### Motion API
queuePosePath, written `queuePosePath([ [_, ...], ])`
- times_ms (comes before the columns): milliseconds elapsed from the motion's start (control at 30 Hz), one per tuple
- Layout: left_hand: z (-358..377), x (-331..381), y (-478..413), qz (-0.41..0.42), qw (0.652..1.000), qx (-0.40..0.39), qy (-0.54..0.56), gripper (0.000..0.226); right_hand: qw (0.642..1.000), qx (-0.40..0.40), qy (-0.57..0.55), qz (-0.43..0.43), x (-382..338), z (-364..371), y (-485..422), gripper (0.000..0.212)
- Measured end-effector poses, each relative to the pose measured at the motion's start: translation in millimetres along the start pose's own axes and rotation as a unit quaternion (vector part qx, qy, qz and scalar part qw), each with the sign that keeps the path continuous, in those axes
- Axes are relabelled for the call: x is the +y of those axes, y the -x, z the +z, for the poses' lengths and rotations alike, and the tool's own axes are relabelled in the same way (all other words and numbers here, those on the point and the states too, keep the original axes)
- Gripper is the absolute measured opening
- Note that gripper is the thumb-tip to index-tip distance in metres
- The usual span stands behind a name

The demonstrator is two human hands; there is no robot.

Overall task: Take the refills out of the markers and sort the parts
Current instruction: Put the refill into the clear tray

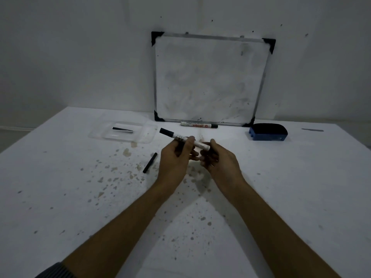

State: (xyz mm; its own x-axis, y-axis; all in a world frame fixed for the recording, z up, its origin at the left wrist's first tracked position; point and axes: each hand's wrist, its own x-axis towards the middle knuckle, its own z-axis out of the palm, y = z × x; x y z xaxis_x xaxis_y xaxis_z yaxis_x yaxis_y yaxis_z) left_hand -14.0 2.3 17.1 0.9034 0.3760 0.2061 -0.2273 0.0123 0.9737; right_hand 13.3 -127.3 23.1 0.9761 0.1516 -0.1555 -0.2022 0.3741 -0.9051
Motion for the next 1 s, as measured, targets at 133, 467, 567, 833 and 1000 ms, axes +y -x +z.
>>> queuePosePath([
  [133, -3, -2, -4, -0.008, 1.0, 0.011, 0.022, 0.034, 0.988, -0.022, 0.136, -0.063, -3, -4, 3, 0.021],
  [467, -33, 3, -24, 0.017, 0.996, 0.026, -0.088, 0.031, 0.963, -0.101, 0.236, -0.086, -22, -31, 5, 0.027],
  [567, -38, 1, -24, 0.035, 0.976, -0.008, -0.214, 0.028, 0.941, -0.124, 0.3, -0.097, -25, -39, 4, 0.03],
  [833, -35, -24, -12, 0.18, 0.82, -0.071, -0.538, 0.034, 0.842, -0.005, 0.49, -0.225, -20, -45, -10, 0.019],
  [1000, -32, -31, -10, 0.215, 0.776, -0.083, -0.587, 0.028, 0.782, -0.024, 0.561, -0.269, -7, -38, -6, 0.027],
])
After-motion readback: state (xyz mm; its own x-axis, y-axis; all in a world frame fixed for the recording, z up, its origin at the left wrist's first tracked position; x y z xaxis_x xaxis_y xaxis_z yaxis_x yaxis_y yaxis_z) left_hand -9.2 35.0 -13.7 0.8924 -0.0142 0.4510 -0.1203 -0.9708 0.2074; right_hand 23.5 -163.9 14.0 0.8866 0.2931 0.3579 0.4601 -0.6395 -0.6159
